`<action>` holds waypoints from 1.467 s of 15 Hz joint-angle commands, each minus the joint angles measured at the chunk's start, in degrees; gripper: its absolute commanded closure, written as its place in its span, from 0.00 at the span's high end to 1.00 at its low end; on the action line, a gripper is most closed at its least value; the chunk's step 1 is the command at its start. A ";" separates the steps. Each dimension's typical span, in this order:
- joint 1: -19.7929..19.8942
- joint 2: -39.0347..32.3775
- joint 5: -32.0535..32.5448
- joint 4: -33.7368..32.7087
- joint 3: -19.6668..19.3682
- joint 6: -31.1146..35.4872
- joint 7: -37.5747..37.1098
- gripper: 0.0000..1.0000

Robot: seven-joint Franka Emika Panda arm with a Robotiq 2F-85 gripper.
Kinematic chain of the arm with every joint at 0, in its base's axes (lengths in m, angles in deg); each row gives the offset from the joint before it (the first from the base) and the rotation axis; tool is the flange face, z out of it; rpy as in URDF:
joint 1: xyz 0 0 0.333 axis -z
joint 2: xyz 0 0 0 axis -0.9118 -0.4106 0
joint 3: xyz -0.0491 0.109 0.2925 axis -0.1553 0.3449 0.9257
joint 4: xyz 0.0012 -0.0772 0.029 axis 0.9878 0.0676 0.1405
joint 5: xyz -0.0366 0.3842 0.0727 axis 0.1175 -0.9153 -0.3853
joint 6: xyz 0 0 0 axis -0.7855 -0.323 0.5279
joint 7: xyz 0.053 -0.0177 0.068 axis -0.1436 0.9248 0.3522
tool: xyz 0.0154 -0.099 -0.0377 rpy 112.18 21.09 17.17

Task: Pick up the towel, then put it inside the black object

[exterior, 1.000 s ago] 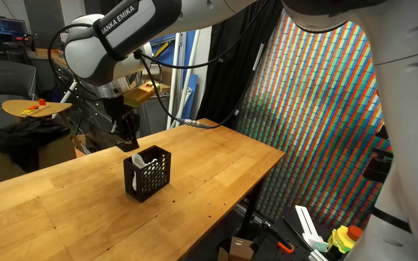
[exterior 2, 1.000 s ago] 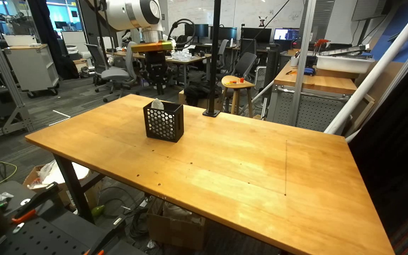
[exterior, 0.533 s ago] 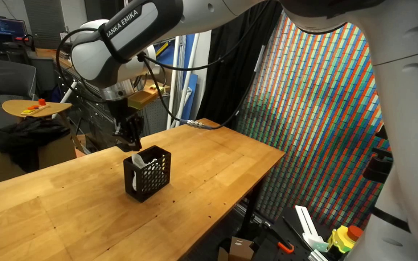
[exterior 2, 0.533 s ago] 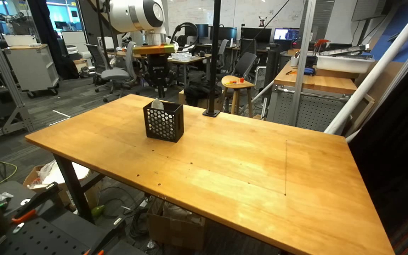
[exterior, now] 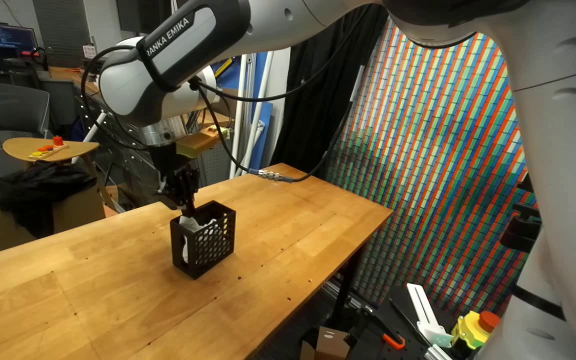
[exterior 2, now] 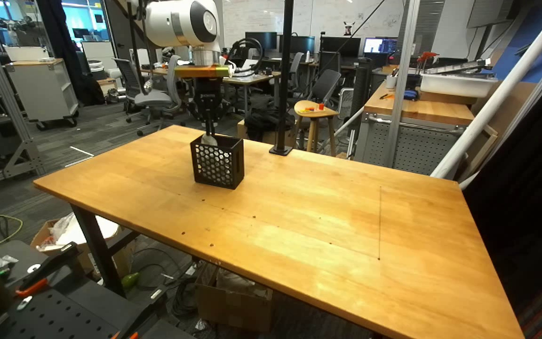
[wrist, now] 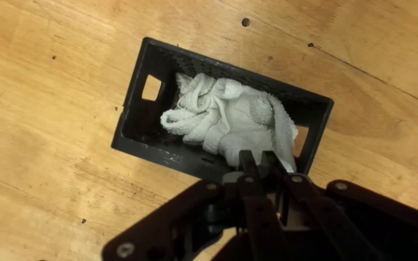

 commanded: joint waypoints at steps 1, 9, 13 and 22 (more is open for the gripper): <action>0.58 0.71 -1.55 1.23 0.48 1.27 0.30 0.14; 1.56 1.11 -3.88 4.86 0.57 4.72 0.31 0.14; 2.37 0.90 -5.49 6.50 0.63 7.18 0.78 0.14; 4.13 1.61 -8.87 10.59 0.91 10.97 1.66 0.14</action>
